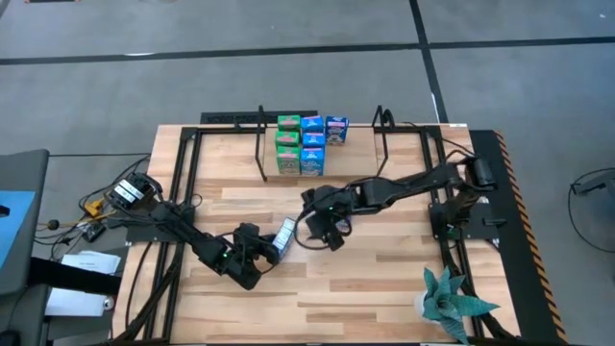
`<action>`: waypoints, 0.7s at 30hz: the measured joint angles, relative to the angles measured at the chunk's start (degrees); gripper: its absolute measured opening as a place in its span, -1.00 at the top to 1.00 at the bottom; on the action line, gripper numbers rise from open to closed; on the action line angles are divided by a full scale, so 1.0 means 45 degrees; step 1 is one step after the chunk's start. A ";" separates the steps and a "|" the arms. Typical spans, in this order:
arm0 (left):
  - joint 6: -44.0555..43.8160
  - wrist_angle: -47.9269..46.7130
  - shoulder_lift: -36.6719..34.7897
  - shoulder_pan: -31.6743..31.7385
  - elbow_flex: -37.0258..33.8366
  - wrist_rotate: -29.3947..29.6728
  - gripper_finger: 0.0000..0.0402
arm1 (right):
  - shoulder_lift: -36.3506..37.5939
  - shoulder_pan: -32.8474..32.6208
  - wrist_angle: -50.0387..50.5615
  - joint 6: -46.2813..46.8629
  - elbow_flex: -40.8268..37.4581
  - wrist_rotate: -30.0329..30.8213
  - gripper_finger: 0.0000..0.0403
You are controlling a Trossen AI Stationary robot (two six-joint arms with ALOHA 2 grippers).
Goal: Stack cereal on shelf
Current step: Put the left blue cereal box on the shelf aligned with the blue cereal box
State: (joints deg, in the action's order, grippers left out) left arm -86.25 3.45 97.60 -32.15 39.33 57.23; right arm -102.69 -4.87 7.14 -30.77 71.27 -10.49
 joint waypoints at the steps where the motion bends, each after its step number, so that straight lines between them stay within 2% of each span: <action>1: 0.0209 0.0153 0.0000 0.0100 -0.0004 0.0004 1.00 | -0.0200 -0.0082 0.0070 -0.0181 0.0204 -0.0013 -0.59; 7: 0.1315 0.0498 0.0000 0.0717 0.0001 -0.0127 1.00 | -0.1508 -0.0389 0.0680 -0.0601 0.1554 -0.0026 -0.57; 13: 0.2496 0.1064 0.0002 0.1203 0.0001 -0.0249 1.00 | -0.1864 -0.0286 0.1137 -0.0823 0.2179 -0.0027 -0.56; 17: 0.3407 0.2077 0.0313 0.1499 -0.0004 -0.0949 1.00 | -0.1861 -0.0069 0.1222 -0.1232 0.2176 -0.0018 -0.55; 21: 0.4257 0.2798 0.0425 0.1437 0.0012 -0.2593 1.00 | -0.1861 0.0157 0.1398 -0.1619 0.2176 -0.0285 -0.55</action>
State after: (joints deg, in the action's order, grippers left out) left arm -67.09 16.04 99.51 -25.68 39.38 45.56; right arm -111.07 -4.17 13.43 -38.05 81.06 -11.77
